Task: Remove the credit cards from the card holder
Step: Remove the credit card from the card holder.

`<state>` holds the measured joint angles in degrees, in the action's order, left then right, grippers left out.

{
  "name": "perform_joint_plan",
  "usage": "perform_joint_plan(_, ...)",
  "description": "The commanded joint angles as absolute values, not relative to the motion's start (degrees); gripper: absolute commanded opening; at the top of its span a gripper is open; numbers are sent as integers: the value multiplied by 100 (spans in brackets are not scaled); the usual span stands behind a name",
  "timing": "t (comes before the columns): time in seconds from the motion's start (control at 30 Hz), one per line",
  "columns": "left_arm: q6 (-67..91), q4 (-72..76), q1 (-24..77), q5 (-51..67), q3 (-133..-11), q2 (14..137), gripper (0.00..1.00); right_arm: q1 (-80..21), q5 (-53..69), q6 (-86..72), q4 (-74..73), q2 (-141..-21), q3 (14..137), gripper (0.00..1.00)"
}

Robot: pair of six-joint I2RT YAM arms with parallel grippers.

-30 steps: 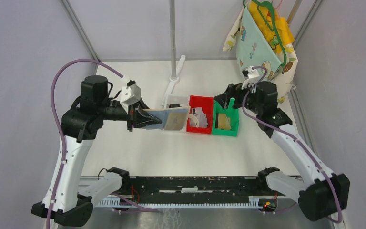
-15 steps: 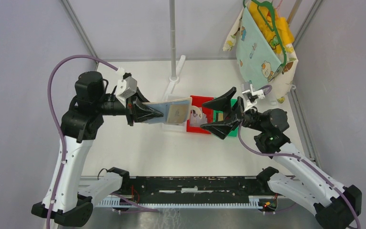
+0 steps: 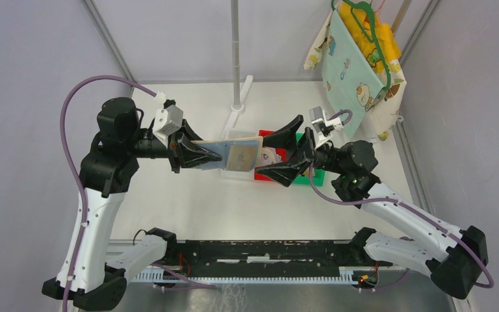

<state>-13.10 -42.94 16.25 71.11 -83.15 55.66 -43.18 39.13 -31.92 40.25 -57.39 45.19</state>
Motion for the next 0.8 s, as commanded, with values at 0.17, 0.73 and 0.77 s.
perform_joint_plan(0.17, -929, -3980, 1644, 7534, -8641, 5464, 2, -4403, 3713, -3149, 4364, -5874, 4904, 68)
perform_joint_plan(0.73, -852, -3970, 1638, 7651, -8685, 5478, 2, -4510, 3763, -3064, 4304, -5930, 4942, 53)
perform_joint_plan(0.77, -849, -3972, 1643, 7661, -8690, 5479, 2, -4532, 3758, -3024, 4277, -5948, 4960, 53)
